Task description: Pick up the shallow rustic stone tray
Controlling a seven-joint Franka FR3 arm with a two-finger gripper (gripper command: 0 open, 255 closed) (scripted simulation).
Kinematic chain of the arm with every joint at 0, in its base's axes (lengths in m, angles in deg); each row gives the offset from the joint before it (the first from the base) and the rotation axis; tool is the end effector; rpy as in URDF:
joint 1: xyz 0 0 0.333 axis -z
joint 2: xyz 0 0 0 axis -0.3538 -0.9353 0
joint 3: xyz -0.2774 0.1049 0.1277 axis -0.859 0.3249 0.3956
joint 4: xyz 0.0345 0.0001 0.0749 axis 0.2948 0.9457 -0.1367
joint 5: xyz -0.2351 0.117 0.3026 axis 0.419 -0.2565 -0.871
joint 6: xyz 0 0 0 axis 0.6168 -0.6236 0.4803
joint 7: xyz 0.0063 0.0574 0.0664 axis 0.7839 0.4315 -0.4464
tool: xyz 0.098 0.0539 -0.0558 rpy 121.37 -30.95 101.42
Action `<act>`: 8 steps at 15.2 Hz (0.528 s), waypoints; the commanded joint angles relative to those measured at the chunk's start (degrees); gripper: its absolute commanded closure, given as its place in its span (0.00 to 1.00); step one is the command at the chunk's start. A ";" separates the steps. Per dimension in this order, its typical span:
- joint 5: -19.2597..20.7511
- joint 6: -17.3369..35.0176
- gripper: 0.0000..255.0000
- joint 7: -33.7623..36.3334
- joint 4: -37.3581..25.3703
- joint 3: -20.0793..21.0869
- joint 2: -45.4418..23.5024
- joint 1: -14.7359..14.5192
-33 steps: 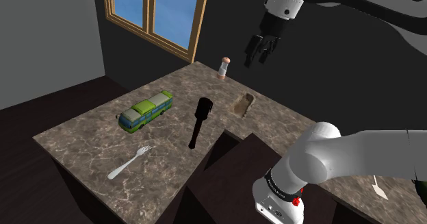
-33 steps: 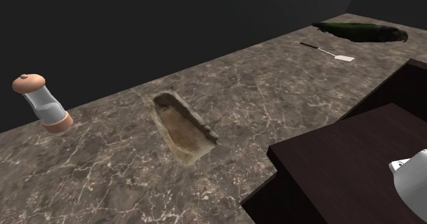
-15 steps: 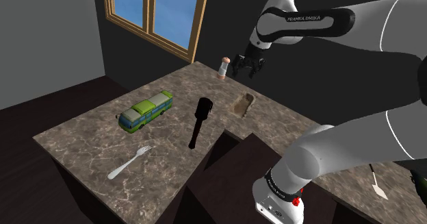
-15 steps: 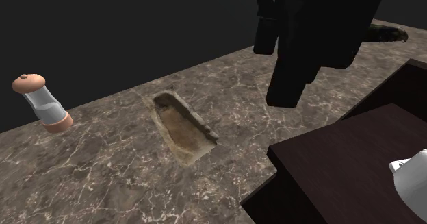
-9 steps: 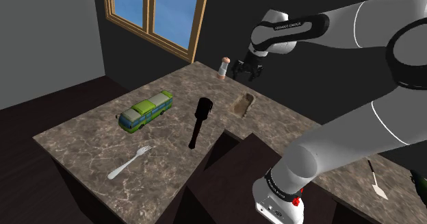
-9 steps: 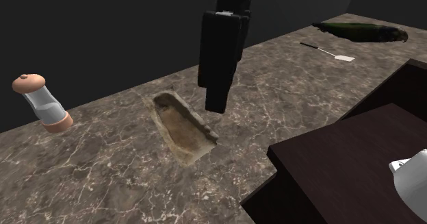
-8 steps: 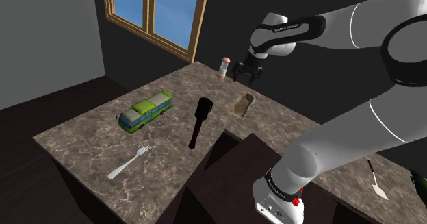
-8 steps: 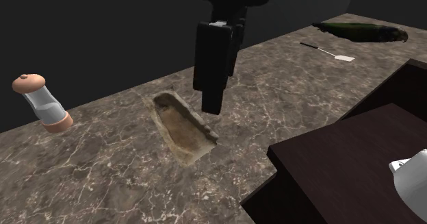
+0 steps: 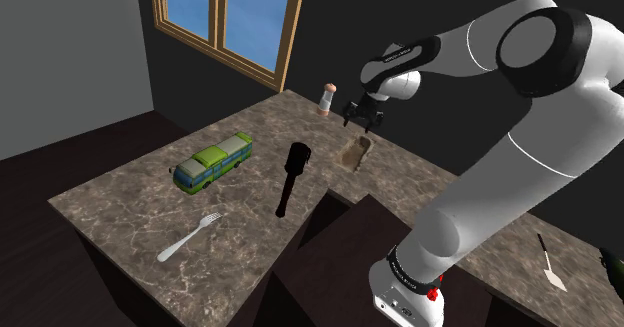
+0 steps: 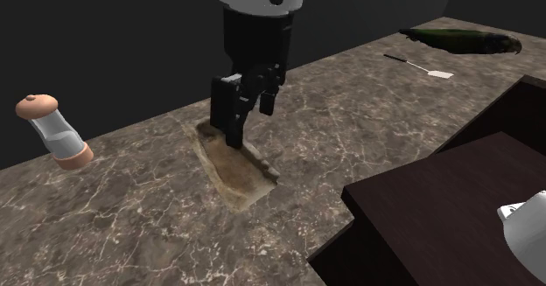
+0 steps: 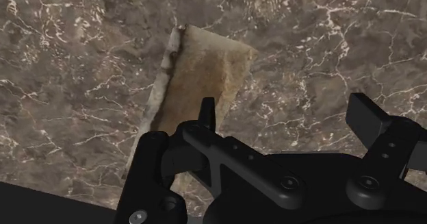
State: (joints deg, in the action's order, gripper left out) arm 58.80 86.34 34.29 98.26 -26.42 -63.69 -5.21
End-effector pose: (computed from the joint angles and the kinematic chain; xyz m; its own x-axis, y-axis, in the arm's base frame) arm 0.4243 -0.2783 0.3342 0.6730 -0.7350 0.0829 -0.7316 -0.6779 -0.0717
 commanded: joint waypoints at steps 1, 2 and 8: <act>-2.36 2.29 0.00 -0.82 -1.63 -1.18 -3.91 0.91; -3.66 3.39 0.00 -1.20 -2.29 -1.59 -5.74 1.36; -12.78 8.82 0.00 -4.24 -7.11 -2.41 -16.79 5.37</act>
State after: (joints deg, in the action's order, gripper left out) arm 48.07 94.06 31.06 92.24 -28.83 -78.12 -0.83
